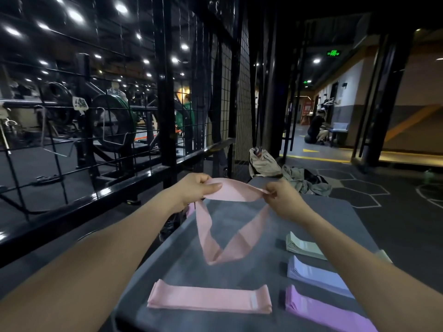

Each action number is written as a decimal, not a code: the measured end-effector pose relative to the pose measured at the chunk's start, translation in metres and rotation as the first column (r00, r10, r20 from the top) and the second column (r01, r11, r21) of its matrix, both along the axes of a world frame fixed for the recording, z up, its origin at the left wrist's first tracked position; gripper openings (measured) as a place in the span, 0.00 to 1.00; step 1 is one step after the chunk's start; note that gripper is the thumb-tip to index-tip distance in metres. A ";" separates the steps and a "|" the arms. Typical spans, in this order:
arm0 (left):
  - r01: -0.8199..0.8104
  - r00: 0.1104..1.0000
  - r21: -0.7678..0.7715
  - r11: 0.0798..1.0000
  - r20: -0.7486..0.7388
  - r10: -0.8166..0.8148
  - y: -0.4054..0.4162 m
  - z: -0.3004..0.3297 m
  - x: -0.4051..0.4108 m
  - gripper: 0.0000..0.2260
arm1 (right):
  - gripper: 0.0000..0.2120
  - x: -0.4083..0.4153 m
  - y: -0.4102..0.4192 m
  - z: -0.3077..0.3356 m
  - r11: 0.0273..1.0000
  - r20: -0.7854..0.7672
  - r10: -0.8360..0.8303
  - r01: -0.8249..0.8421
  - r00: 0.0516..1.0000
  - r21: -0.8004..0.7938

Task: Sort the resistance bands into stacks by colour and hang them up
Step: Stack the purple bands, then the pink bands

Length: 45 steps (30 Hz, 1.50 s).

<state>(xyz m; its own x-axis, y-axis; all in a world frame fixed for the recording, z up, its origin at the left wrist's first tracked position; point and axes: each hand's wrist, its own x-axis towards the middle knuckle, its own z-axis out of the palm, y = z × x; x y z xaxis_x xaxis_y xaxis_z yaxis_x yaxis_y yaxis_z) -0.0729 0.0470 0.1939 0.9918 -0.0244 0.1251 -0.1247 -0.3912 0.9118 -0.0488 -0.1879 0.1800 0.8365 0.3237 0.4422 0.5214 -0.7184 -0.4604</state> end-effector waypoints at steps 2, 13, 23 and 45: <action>0.006 1.000 -0.008 1.000 -0.014 -0.006 0.002 -0.005 -0.001 0.11 | 0.22 0.000 -0.004 -0.011 0.991 -0.111 -0.004 0.019 0.994 0.135; -0.222 0.975 0.030 0.975 0.003 0.222 0.030 -0.027 -0.005 0.15 | 0.25 -0.023 -0.038 -0.056 0.996 -0.471 0.026 0.019 0.882 0.089; -0.171 0.963 0.009 0.985 -0.210 0.169 0.033 -0.040 -0.013 0.04 | 0.05 -0.010 -0.037 -0.074 0.997 -0.378 -0.048 0.070 0.924 0.045; -0.334 0.926 -0.124 0.934 -0.229 0.301 0.057 -0.085 -0.019 0.08 | 0.05 0.001 -0.035 -0.110 0.653 -0.500 0.094 0.326 0.861 0.684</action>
<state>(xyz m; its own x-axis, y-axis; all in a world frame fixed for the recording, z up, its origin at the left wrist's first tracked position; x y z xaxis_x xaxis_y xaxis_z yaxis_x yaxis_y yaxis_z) -0.0918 0.1035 0.1088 0.9484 0.2996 -0.1037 0.1767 -0.2282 0.9574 -0.0477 -0.2230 0.0702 0.9984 -0.0424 0.0382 0.0349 -0.0742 -0.9966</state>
